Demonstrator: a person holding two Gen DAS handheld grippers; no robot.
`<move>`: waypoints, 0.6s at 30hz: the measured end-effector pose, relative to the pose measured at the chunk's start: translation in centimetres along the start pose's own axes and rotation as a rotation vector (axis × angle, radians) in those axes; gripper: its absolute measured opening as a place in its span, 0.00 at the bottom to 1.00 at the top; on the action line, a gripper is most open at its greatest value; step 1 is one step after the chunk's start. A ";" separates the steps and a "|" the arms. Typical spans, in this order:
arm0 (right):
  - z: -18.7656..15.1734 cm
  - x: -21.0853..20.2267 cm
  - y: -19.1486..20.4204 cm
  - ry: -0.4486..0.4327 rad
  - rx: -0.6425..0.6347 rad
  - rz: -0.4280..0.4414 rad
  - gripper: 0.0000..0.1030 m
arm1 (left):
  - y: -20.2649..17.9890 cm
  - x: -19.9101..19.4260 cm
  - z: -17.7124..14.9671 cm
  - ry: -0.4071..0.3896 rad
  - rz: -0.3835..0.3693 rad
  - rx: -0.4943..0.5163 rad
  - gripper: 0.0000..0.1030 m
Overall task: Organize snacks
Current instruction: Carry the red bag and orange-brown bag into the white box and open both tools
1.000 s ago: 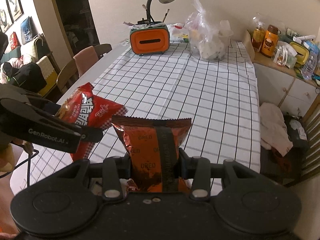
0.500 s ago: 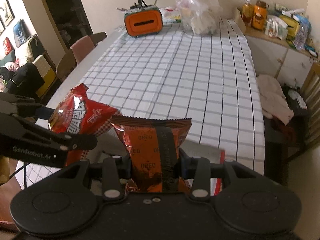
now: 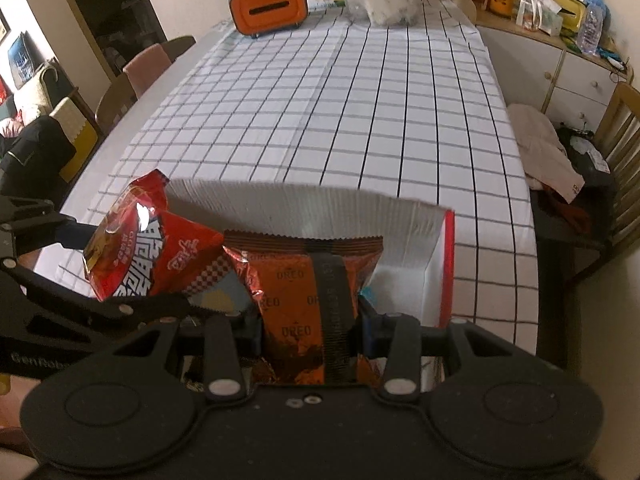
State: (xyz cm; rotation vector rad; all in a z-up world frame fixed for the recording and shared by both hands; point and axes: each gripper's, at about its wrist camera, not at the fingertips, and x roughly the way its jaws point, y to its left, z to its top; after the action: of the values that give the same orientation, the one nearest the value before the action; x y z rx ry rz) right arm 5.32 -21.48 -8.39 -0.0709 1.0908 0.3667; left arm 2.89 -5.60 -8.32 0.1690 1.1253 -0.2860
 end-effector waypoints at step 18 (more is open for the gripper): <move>-1.8 3.6 -0.3 0.061 0.036 -0.027 0.40 | -0.6 4.3 -1.3 0.128 0.052 0.018 0.79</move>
State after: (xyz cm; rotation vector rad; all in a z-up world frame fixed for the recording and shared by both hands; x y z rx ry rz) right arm 5.35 -21.22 -12.42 -0.0650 1.1555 0.3223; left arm 3.29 -6.38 -12.79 0.2353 1.2438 -0.2416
